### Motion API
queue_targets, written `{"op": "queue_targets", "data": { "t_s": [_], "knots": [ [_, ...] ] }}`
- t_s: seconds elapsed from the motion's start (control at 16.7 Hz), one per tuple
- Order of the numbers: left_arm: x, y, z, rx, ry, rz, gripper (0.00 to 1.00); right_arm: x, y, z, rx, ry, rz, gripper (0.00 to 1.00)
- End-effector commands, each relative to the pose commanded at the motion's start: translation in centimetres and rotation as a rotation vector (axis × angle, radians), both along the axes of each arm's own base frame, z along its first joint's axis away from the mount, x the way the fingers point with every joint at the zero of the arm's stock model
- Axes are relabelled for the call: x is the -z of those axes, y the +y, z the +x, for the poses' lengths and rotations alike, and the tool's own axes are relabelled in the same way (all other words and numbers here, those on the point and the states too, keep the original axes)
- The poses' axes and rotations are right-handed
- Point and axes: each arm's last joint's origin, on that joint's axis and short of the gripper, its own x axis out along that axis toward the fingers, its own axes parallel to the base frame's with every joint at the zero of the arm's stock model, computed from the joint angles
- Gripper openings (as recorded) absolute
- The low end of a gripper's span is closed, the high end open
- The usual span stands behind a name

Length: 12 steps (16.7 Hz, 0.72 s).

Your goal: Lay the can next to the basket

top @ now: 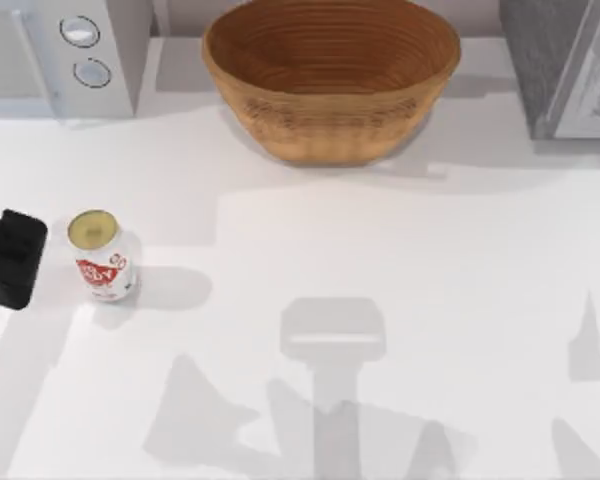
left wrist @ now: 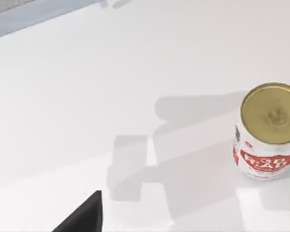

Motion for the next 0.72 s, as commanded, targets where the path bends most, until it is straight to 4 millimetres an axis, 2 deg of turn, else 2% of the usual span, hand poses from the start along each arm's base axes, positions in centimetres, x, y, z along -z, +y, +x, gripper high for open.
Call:
{"op": "queue_targets", "data": {
  "t_s": [0.18, 0.42, 0.6, 0.72],
  "knots": [
    [-0.1, -1.4, 5.3, 0.102, 0.269, 0.09, 1.0, 0.0, 0.0, 0.0, 0.0, 0.0, 0.0, 1.0],
    [1.1, -3.5, 11.3, 0.242, 0.542, 0.182, 1.0, 0.0, 0.0, 0.0, 0.0, 0.0, 0.0, 1.0],
    [2.7, -4.9, 14.9, 0.327, 0.686, 0.23, 1.0, 0.0, 0.0, 0.0, 0.0, 0.0, 0.0, 1.0],
    [3.8, -5.7, 16.6, 0.369, 0.754, 0.252, 1.0, 0.0, 0.0, 0.0, 0.0, 0.0, 0.0, 1.0]
  ]
}}
